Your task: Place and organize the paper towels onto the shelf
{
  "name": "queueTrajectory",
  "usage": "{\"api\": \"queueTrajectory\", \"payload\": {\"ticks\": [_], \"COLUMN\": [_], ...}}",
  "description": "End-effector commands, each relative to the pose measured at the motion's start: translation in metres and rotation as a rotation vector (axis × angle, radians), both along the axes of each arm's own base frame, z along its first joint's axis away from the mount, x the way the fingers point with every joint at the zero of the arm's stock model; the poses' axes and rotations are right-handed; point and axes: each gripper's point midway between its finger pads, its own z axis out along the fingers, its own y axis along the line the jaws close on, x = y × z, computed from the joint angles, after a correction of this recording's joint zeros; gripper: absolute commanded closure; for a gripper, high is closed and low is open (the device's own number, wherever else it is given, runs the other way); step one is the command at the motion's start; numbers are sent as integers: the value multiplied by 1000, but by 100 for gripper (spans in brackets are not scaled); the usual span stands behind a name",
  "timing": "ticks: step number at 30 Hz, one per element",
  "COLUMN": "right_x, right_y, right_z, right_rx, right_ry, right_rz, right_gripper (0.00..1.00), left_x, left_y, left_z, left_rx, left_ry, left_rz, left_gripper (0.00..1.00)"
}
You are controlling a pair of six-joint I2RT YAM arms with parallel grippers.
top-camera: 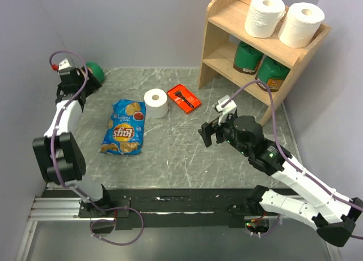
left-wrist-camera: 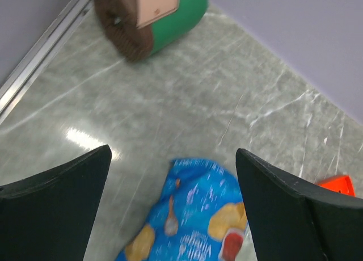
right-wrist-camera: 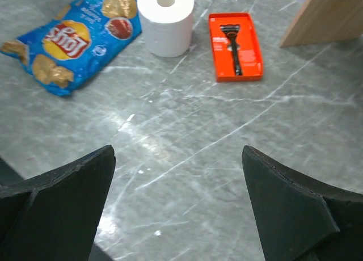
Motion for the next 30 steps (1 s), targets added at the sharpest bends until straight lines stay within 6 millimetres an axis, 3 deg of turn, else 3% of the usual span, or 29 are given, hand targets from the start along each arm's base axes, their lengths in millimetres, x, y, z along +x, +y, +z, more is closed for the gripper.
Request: {"api": "queueTrajectory", "payload": {"ticks": [1,3,7,19,25,30], "right_x": [-8,-8,-2,10,12,15], "right_y": [7,13,22,44,44,44], "right_z": [15,17,18,27,30,33], "right_rx": [161,176,165,162,157,159], "right_ry": [-3,-6,8,21,13,-2], "right_rz": [0,24,36,68,63,55], "right_gripper": [0,1,0,0,1,0], "left_x": [51,64,92,138,155,163], "left_y": [11,20,44,66,70,74], "left_z": [33,34,4,-63,-78,-77], "left_rx": [29,25,34,2,-9,8], "left_ry": [-166,-205,-154,-175,-202,-232], "left_rz": [-53,-50,9,38,13,9], "left_gripper": [3,3,3,3,1,5]}}
